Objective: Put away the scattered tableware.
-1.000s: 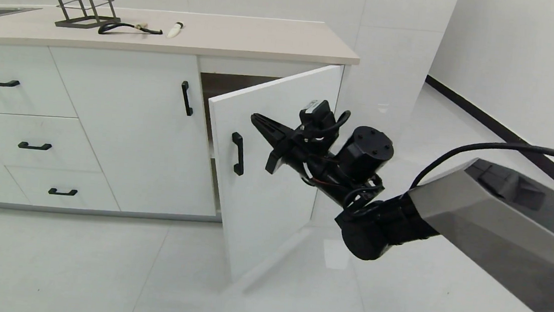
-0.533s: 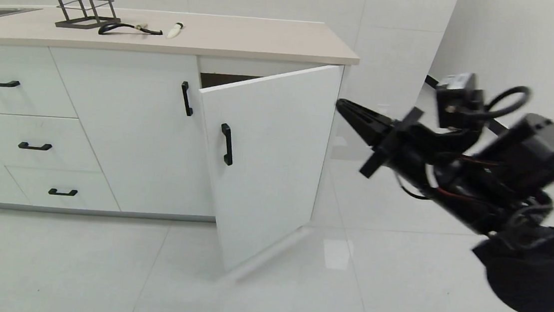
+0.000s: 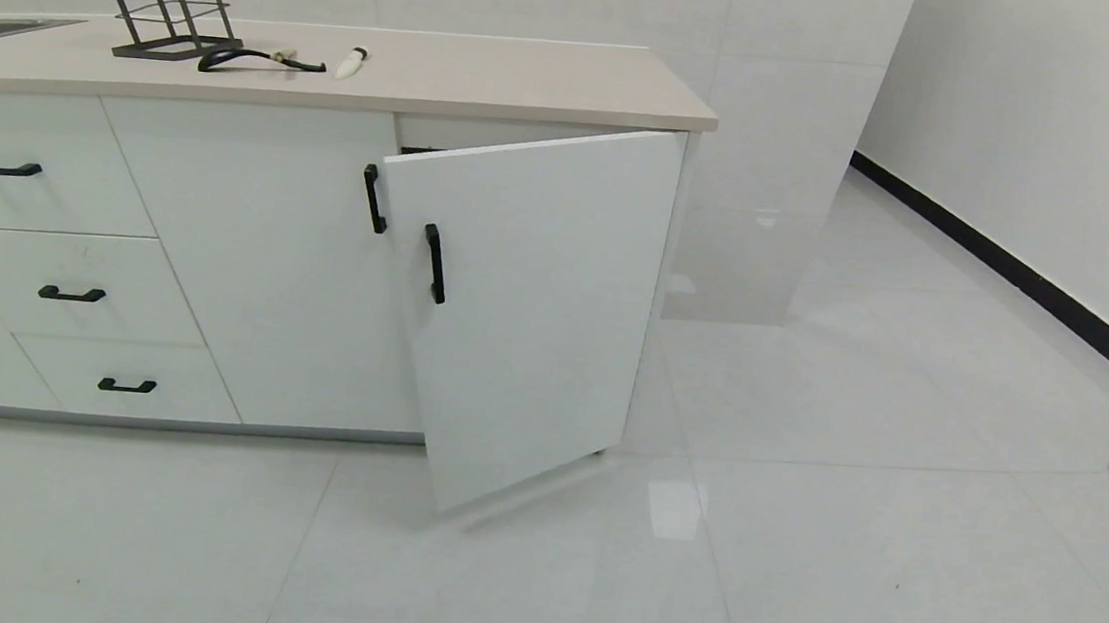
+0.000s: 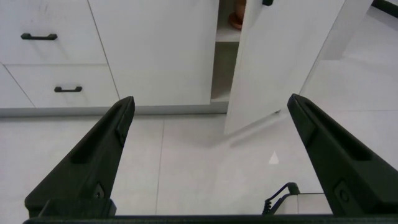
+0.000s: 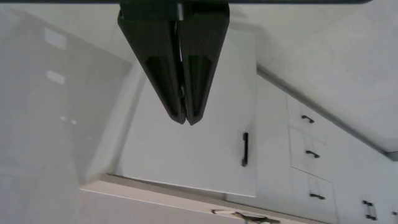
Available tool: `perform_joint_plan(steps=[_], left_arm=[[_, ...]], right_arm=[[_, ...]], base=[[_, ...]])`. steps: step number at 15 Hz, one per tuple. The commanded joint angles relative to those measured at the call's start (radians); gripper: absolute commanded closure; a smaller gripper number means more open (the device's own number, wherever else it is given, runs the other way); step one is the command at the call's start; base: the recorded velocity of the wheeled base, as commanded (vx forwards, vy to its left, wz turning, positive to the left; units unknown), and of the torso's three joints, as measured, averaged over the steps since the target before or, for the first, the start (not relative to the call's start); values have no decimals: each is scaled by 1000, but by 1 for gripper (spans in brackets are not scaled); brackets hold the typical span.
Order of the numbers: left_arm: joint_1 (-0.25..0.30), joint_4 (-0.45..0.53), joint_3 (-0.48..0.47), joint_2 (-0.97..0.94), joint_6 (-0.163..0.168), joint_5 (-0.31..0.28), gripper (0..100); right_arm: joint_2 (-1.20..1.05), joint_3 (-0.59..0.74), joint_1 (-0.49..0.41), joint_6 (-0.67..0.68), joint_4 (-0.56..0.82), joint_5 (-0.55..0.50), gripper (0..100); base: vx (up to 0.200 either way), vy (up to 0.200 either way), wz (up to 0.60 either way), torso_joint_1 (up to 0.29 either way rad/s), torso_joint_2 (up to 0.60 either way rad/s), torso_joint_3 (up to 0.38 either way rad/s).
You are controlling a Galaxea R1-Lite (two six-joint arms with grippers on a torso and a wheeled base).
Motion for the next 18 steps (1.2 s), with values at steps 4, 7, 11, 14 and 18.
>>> perform_joint_plan(steps=[4, 7, 11, 14, 18], left_arm=[[0, 0, 0, 1, 6, -3, 0], [0, 0, 0, 1, 0, -3, 0], [0, 1, 0, 1, 4, -4, 0], [0, 1, 0, 1, 6, -4, 0], [0, 1, 0, 1, 4, -3, 0]], right_arm=[[-785, 22, -143, 21, 735, -16, 100], [-788, 22, -143, 3, 1071, -237, 100], [-786, 22, -143, 41, 1108, -340, 100], [-786, 22, -143, 80, 1111, -337, 100], [-786, 22, -143, 81, 1111, -337, 100]], base=[[0, 0, 0, 0, 0, 0], [0, 0, 0, 0, 0, 0], [50, 0, 0, 1, -2, 1], [200, 0, 0, 4, -1, 1], [150, 100, 0, -1, 1, 1]])
